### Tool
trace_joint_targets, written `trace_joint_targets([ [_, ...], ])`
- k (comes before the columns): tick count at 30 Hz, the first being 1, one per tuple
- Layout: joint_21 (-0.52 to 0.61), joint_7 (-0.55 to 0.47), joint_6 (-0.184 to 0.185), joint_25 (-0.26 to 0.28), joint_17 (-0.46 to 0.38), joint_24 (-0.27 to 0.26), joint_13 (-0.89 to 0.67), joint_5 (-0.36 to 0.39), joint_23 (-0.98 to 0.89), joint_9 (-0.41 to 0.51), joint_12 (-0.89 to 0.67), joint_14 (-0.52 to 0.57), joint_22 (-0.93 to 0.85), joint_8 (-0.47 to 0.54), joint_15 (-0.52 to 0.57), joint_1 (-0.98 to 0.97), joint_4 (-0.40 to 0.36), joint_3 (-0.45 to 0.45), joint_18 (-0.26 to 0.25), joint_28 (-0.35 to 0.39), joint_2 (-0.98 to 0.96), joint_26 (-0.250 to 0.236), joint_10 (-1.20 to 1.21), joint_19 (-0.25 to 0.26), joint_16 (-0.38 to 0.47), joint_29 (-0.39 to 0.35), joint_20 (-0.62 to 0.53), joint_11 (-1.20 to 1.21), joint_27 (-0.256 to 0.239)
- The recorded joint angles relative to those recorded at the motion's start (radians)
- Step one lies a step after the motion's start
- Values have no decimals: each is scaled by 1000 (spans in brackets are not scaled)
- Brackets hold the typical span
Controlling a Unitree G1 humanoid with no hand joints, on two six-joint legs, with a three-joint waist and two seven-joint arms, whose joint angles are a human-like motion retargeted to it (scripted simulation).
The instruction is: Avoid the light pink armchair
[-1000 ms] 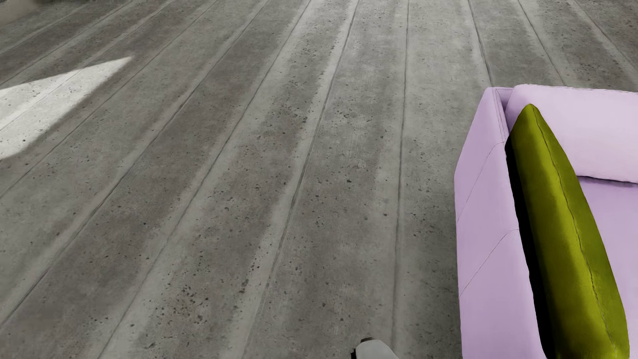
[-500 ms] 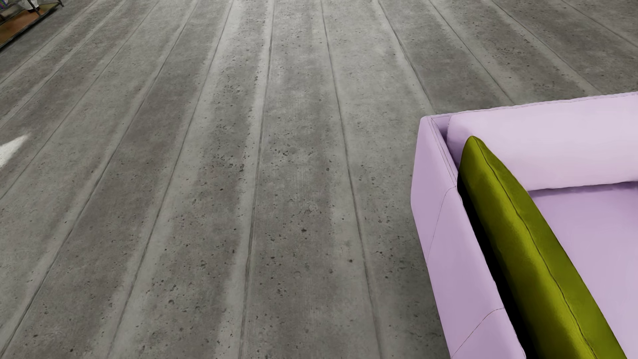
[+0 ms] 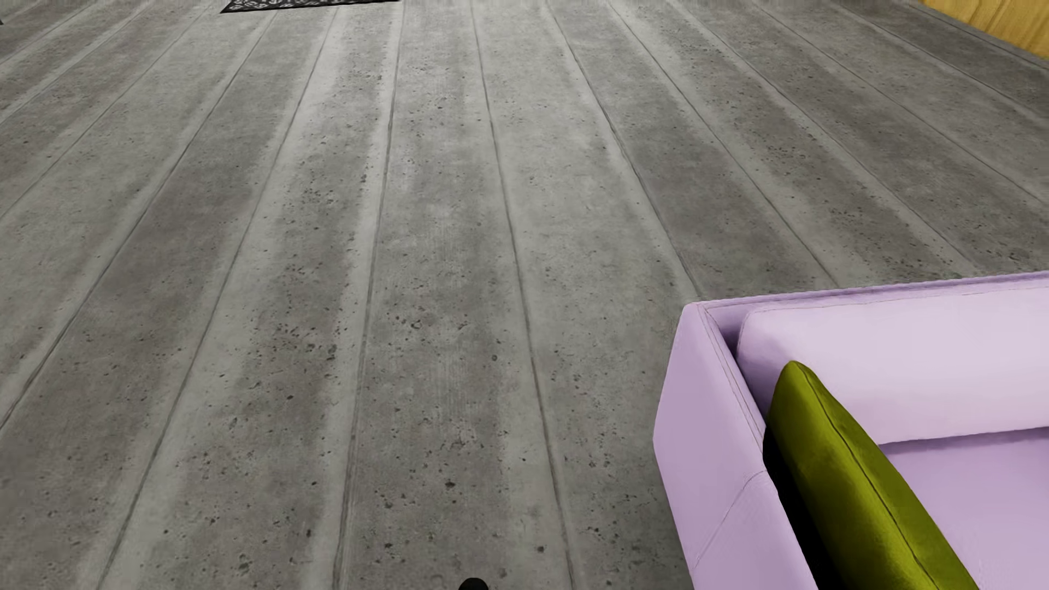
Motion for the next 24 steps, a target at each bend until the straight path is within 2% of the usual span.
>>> trace_joint_targets([
  [1,14,0,3,0,5,0,23,-8,24,-10,18,18,14,0,-24,-1,-4,7,0,0,29,0,1,0,-10,0,-8,-6,0],
  [2,28,0,6,0,9,0,49,-21,48,-26,37,91,24,0,-43,-8,-9,13,0,0,57,0,14,0,-19,0,-16,-14,0],
  [4,42,0,5,0,22,0,95,-56,93,-60,62,321,36,0,-42,-71,-28,5,0,0,104,0,103,0,-35,0,-29,-33,0],
  [5,31,0,-8,0,34,0,117,-79,113,-63,62,368,41,0,-2,-107,-49,-9,0,0,128,0,178,0,-39,0,-32,-36,0],
  [7,14,0,-19,0,56,0,148,-113,143,-54,47,335,32,0,181,-112,-71,-11,0,0,147,0,273,0,-39,0,-18,-7,0],
  [10,27,0,-14,0,52,0,121,-156,145,-71,11,265,-31,0,611,-51,-86,-7,0,0,4,0,257,0,-26,0,38,178,0],
  [11,-1,0,-12,0,48,0,99,-163,127,-66,-6,249,-57,0,703,-22,-101,-23,0,0,-58,0,241,0,-14,0,58,271,0],
  [12,-38,0,-6,0,41,0,74,-162,96,-54,-29,232,-79,0,734,13,-111,-39,0,0,-121,0,221,0,4,0,72,370,0],
  [13,-77,0,2,0,33,0,47,-154,57,-38,-59,214,-94,0,679,49,-117,-56,0,0,-185,0,200,0,27,0,83,471,0],
  [16,-164,0,37,0,2,0,-50,-116,-56,22,-166,171,-100,0,269,136,-126,-150,0,0,-330,0,158,0,92,0,122,635,0],
  [17,-178,0,52,0,-10,0,-77,-106,-86,38,-199,158,-93,0,202,157,-121,-180,0,0,-367,0,147,0,108,0,141,608,0],
  [18,-186,0,64,0,-20,0,-98,-95,-114,47,-229,144,-88,0,180,175,-115,-200,0,0,-401,0,134,0,121,0,160,548,0],
  [21,-178,0,87,0,-39,0,-120,-51,-156,56,-286,108,-109,0,228,226,-100,-221,0,0,-445,0,93,0,142,0,200,269,0],
  [24,-149,0,81,0,-29,0,-100,-29,-120,33,-290,72,-167,0,297,254,-102,-249,0,0,-410,0,76,0,143,0,189,64,0],
])
